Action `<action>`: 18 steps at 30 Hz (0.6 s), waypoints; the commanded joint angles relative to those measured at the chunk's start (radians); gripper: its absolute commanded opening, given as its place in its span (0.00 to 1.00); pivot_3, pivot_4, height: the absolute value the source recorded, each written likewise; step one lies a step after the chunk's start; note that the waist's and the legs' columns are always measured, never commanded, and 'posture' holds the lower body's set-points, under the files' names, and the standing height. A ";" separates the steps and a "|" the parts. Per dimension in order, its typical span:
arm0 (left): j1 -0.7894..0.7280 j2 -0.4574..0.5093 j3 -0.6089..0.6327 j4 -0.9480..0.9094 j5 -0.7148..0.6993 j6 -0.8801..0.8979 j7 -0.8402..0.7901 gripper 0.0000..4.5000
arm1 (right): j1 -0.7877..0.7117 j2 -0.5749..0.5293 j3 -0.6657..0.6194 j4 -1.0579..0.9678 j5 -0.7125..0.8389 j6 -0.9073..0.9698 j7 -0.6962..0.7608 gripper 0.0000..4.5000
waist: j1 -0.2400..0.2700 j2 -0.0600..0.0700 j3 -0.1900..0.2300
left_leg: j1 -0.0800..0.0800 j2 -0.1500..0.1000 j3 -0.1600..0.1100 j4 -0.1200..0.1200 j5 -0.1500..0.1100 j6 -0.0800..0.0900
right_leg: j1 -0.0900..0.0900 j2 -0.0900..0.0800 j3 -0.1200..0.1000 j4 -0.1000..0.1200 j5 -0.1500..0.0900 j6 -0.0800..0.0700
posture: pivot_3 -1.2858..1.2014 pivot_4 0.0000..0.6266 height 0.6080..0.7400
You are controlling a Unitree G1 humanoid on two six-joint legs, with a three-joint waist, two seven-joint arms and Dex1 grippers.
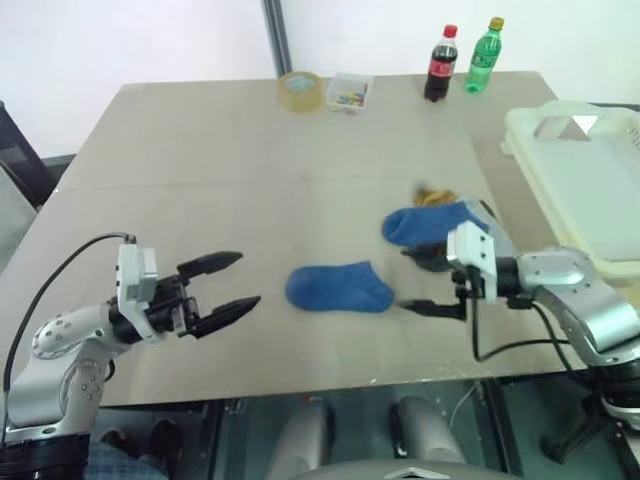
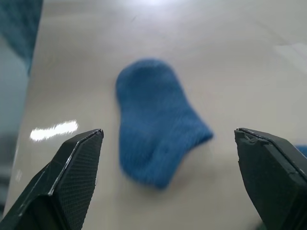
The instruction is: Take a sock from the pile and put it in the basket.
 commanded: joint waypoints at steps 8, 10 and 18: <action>-0.004 -0.002 0.003 -0.011 0.002 -0.009 -0.004 1.00 | -0.070 0.043 0.182 -0.040 -0.142 0.286 -0.252 0.99 | 0.005 0.000 0.000 | -0.001 -0.001 0.000 0.000 0.000 0.000 | -0.001 -0.002 0.000 -0.001 0.000 0.000 | 0.52 0.24 1.00; -0.001 -0.001 0.007 -0.014 0.002 -0.009 -0.004 1.00 | -0.090 -0.016 0.212 -0.066 -0.212 0.254 -0.264 0.99 | 0.006 0.000 0.000 | -0.001 -0.003 0.000 0.000 0.000 0.000 | -0.001 -0.003 -0.001 -0.001 0.000 0.000 | 0.52 0.24 1.00; -0.007 0.004 0.021 -0.002 0.004 -0.018 -0.007 1.00 | -0.208 -0.069 0.074 -0.098 -0.142 0.407 -0.247 0.99 | -0.001 0.000 0.000 | -0.001 -0.001 0.000 0.000 0.000 0.000 | -0.001 0.000 0.000 0.000 0.000 0.000 | 0.52 0.24 1.00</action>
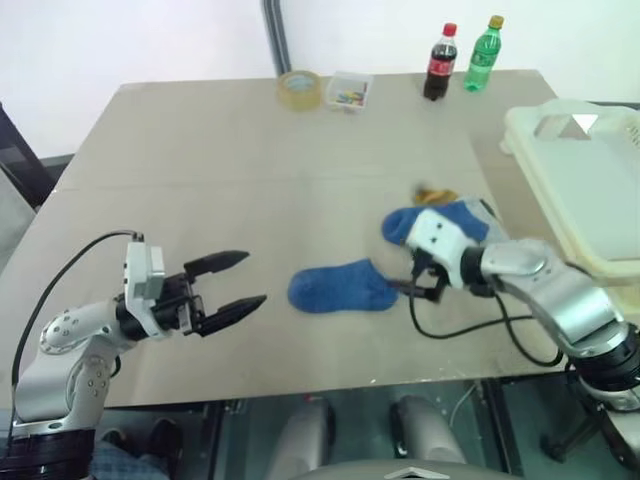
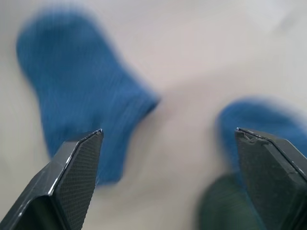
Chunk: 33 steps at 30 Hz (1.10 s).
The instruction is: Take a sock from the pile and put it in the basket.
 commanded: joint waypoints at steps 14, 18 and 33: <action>0.009 -0.010 0.014 -0.015 0.001 -0.025 0.002 1.00 | -0.144 0.122 0.090 0.499 -0.169 -0.272 0.008 0.99 | -0.001 -0.001 0.000 | 0.000 0.000 0.002 0.000 0.000 0.000 | -0.001 0.000 0.002 0.000 0.000 0.000 | 0.52 0.24 1.00; 0.036 -0.011 0.026 -0.031 -0.003 -0.027 0.006 1.00 | -0.140 0.141 0.091 0.513 -0.189 -0.294 0.016 0.73 | 0.000 -0.001 0.000 | 0.000 -0.001 0.002 0.000 0.000 0.000 | -0.001 0.000 0.002 0.000 0.000 0.000 | 0.52 0.24 1.00; 0.063 -0.019 0.033 -0.056 -0.010 -0.029 0.028 1.00 | -0.129 0.140 0.106 0.528 -0.257 -0.324 0.070 0.01 | 0.000 -0.001 0.000 | 0.000 -0.001 0.001 0.000 0.000 0.000 | -0.001 0.000 0.001 0.001 0.000 0.000 | 0.52 0.24 1.00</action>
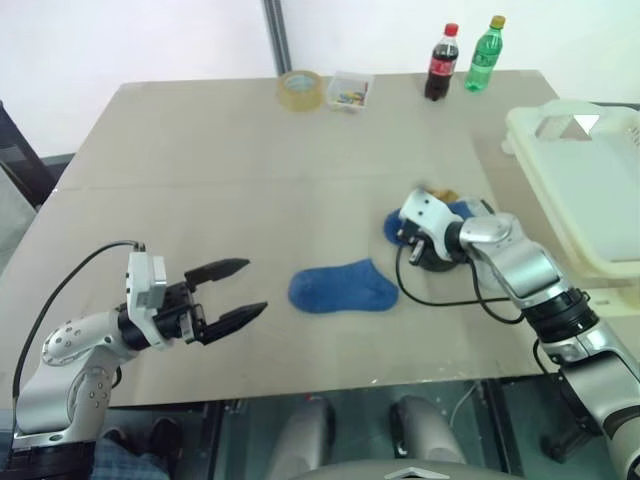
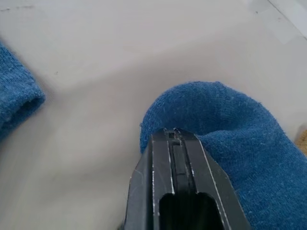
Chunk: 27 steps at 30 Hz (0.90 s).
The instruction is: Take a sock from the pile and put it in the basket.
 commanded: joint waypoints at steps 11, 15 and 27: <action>0.010 -0.002 0.031 -0.031 -0.010 -0.025 0.003 1.00 | -0.027 0.012 -0.015 0.015 -0.011 0.055 0.050 0.01 | 0.000 0.000 0.000 | 0.000 0.000 0.000 0.000 0.000 0.000 | 0.000 0.000 0.000 0.000 0.000 0.000 | 0.52 0.24 1.00; 0.017 -0.002 0.033 -0.035 -0.012 -0.025 0.004 1.00 | -0.048 0.015 -0.016 0.023 -0.011 0.037 0.071 0.01 | 0.000 0.000 0.000 | 0.000 0.000 0.000 0.000 0.000 0.000 | 0.000 0.000 0.000 0.000 0.000 0.000 | 0.52 0.24 1.00; 0.040 -0.010 0.034 -0.052 -0.012 -0.035 0.020 1.00 | -0.062 0.028 0.013 0.105 -0.031 0.061 0.096 0.18 | 0.000 0.000 0.000 | 0.001 0.000 0.000 0.000 0.000 0.000 | 0.000 0.000 0.000 0.000 0.000 0.000 | 0.52 0.24 1.00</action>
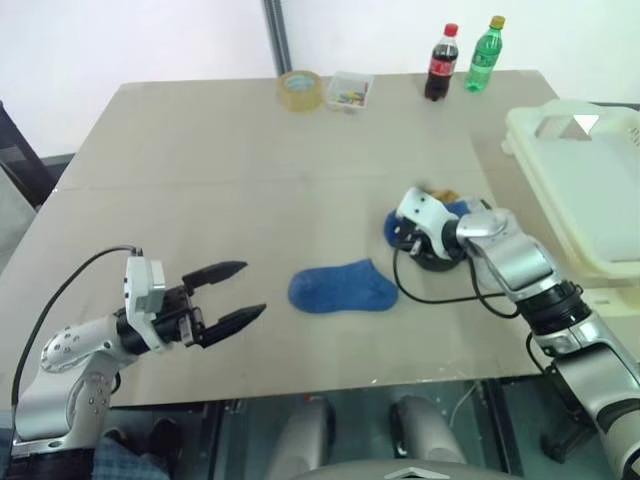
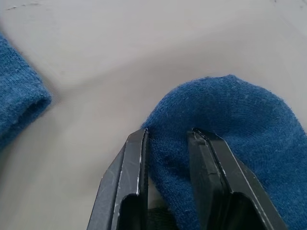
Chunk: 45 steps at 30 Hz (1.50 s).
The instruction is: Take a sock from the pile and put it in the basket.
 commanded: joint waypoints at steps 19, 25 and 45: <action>0.044 0.010 0.066 -0.060 -0.030 -0.005 0.016 1.00 | -0.154 0.173 0.068 0.145 -0.060 -0.112 0.031 0.02 | -0.005 0.000 0.000 | 0.000 0.000 0.000 0.000 0.000 0.000 | -0.001 0.001 0.001 0.001 0.000 0.000 | 0.52 0.24 1.00; 0.039 0.008 0.072 -0.057 -0.030 -0.006 0.020 1.00 | -0.293 0.415 0.107 0.344 -0.072 -0.141 0.013 0.02 | -0.010 0.001 0.000 | 0.000 0.000 0.000 -0.001 0.000 -0.001 | -0.002 0.001 0.001 0.001 0.000 0.000 | 0.52 0.24 1.00; -0.095 -0.031 0.041 0.057 0.009 0.027 0.162 1.00 | -0.215 0.332 -0.156 -0.041 0.096 0.218 -0.041 0.72 | 0.001 0.001 0.000 | -0.001 -0.001 -0.002 -0.001 0.000 -0.001 | -0.002 -0.001 -0.002 0.001 0.000 0.000 | 0.52 0.24 1.00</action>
